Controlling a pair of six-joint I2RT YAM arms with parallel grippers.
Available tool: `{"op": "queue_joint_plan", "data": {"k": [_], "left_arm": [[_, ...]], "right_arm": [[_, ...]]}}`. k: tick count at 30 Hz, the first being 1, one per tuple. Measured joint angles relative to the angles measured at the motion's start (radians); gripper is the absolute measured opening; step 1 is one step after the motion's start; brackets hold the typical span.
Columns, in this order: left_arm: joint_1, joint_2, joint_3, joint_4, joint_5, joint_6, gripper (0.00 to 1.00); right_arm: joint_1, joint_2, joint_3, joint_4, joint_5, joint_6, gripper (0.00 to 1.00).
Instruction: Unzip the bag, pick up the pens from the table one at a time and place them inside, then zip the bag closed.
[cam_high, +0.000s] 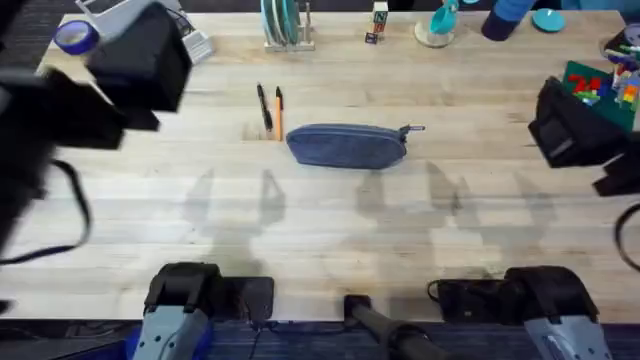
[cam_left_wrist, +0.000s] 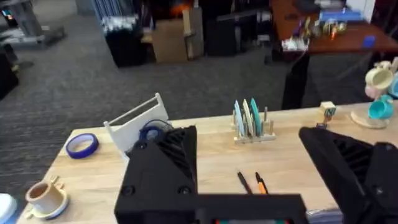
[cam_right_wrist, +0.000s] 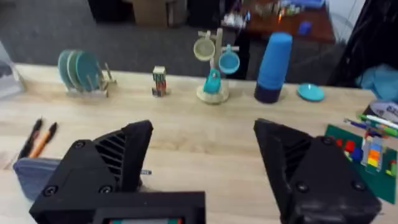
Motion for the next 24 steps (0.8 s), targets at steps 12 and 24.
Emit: {"op": "queue_joint_plan", "data": {"k": [12,24], "left_arm": [[0.0,0.27,0.423,-0.389,0.005,0.029,0.993],[0.0,0.482,0.557,-0.53,0.053,0.015,0.993]], "right_arm": [[0.0,0.377,0.405,-0.31,0.001,-0.076,0.996],[0.0,0.661,0.677,-0.575,0.001,-0.101,0.995]]}}
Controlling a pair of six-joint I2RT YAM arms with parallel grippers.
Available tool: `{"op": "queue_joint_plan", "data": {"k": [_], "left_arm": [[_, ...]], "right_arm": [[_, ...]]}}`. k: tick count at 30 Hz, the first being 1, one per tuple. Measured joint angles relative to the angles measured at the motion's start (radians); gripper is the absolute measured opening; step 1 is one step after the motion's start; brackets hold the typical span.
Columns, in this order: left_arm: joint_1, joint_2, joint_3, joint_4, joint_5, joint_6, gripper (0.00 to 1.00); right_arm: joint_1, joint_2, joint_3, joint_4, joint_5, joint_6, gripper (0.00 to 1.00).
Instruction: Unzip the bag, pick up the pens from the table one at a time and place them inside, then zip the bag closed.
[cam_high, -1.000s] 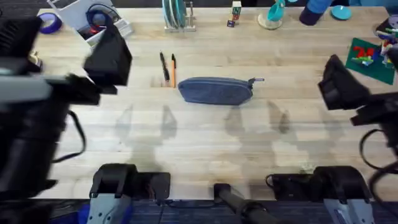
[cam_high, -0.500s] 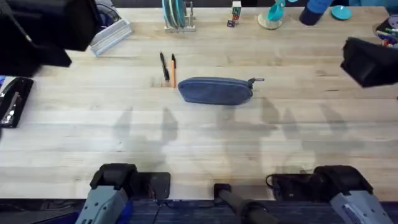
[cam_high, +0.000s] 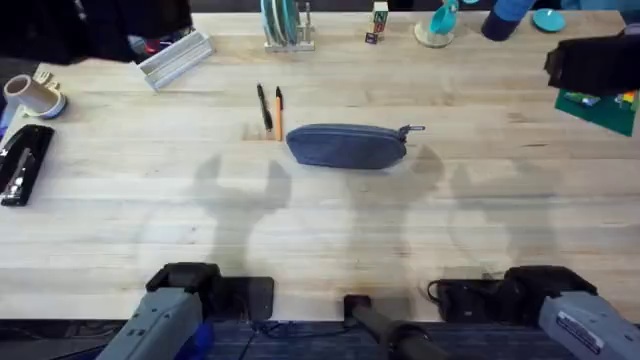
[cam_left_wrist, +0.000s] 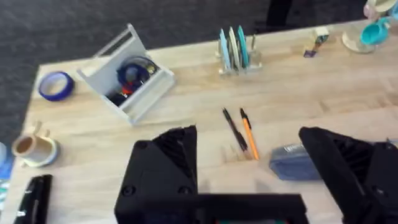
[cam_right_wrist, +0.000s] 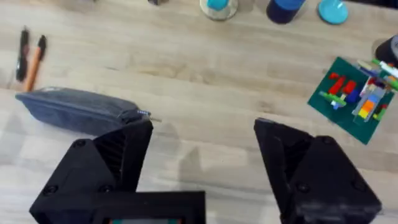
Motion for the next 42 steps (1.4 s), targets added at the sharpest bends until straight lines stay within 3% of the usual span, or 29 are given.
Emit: {"op": "queue_joint_plan", "data": {"k": [16,29,42], "left_arm": [[0.0,0.072,0.008,-0.034,0.053,-0.007,0.993],[0.0,0.072,0.008,-0.181,0.102,0.197,0.993],[0.0,0.072,0.008,-0.327,0.098,0.233,0.993]], "right_arm": [[0.0,0.079,0.041,-0.015,0.002,-0.029,0.996],[0.0,0.079,0.041,-0.016,0.008,-0.029,0.995],[0.0,0.079,0.041,-0.016,0.008,-0.03,0.996]]}}
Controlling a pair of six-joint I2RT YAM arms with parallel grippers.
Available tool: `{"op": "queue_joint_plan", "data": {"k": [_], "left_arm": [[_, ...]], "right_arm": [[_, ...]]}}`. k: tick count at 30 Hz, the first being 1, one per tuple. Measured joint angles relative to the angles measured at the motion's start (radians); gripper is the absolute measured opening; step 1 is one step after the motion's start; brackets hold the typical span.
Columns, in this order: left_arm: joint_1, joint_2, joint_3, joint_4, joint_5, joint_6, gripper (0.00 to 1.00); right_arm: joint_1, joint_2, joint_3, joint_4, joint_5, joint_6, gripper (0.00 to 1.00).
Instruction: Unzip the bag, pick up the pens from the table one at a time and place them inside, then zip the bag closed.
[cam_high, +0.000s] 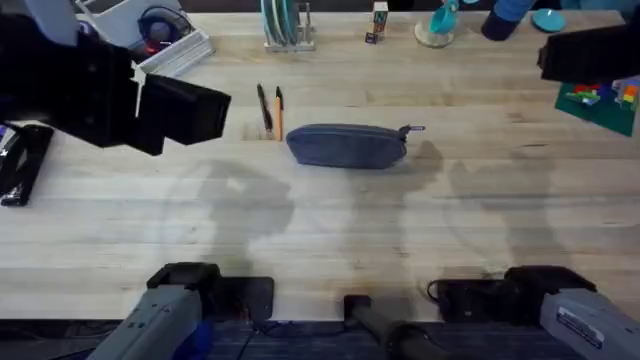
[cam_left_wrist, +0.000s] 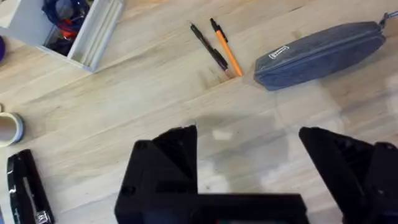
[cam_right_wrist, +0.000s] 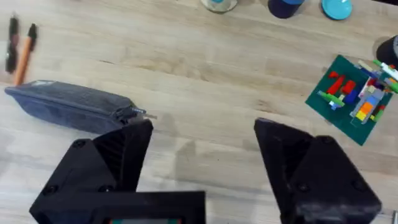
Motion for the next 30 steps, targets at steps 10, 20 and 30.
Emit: {"op": "queue_joint_plan", "data": {"k": [10,20,30], "left_arm": [[0.0,0.006,0.0,-0.026,0.057,0.138,0.993],[0.004,0.092,0.001,-0.099,0.232,0.514,0.993],[0.188,0.261,-0.011,-0.163,0.451,0.852,0.995]], "right_arm": [[0.0,0.0,0.0,-0.003,0.0,-0.003,0.995],[0.0,0.0,0.0,-0.003,0.0,-0.003,0.995],[0.0,0.0,0.0,-0.003,0.0,-0.003,0.995]]}}
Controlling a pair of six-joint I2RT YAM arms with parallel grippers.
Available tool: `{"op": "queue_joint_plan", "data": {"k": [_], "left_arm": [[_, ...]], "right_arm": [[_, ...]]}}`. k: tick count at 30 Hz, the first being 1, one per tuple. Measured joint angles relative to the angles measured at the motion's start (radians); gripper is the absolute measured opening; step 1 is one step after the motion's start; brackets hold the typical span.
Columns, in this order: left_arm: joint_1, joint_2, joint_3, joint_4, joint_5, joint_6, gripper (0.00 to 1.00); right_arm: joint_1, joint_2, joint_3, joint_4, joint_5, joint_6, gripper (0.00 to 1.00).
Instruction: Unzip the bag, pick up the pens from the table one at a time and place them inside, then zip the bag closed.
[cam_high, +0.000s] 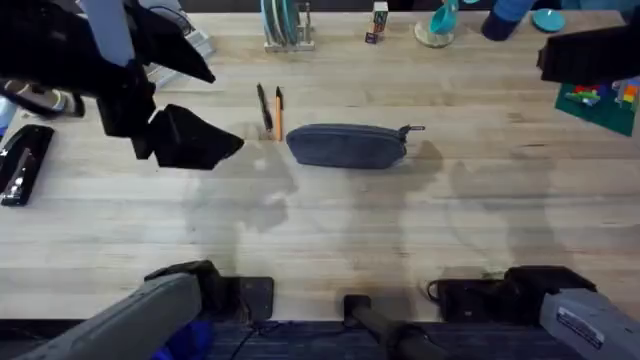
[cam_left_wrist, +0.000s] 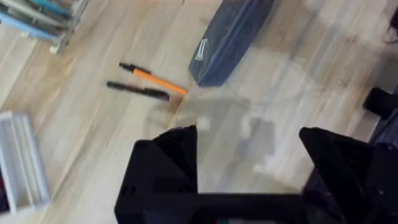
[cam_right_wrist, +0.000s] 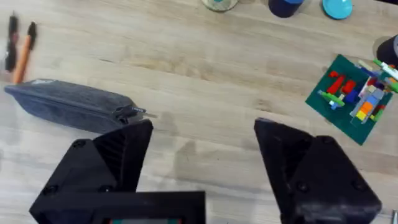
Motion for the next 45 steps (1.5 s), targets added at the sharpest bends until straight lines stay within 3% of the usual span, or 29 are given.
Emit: {"op": "queue_joint_plan", "data": {"k": [4,9,20,24,30,38,45], "left_arm": [[0.043,0.062,-0.063,0.039,0.078,0.126,0.995],[0.044,0.113,-0.2,0.144,0.146,0.223,0.995],[0.039,0.121,-0.563,0.565,0.261,0.271,0.995],[-0.003,0.121,-0.651,0.684,0.288,0.273,0.995],[-0.072,0.165,-0.676,0.797,0.324,0.261,0.995],[-0.076,0.344,-0.676,0.922,0.432,0.235,0.993],[-0.085,0.426,-0.676,0.941,0.499,0.231,0.993]], "right_arm": [[0.0,0.0,0.0,0.0,0.0,0.0,0.996],[0.0,0.0,0.0,-0.001,0.0,0.0,0.996],[0.0,0.0,0.0,-0.001,0.0,0.0,0.996],[0.0,0.0,0.0,-0.001,0.0,0.0,0.996],[0.0,0.0,0.0,-0.001,0.0,0.0,0.996],[0.0,0.0,0.0,-0.001,0.0,0.0,0.996],[0.0,0.0,0.0,-0.001,0.0,0.0,0.996]]}}
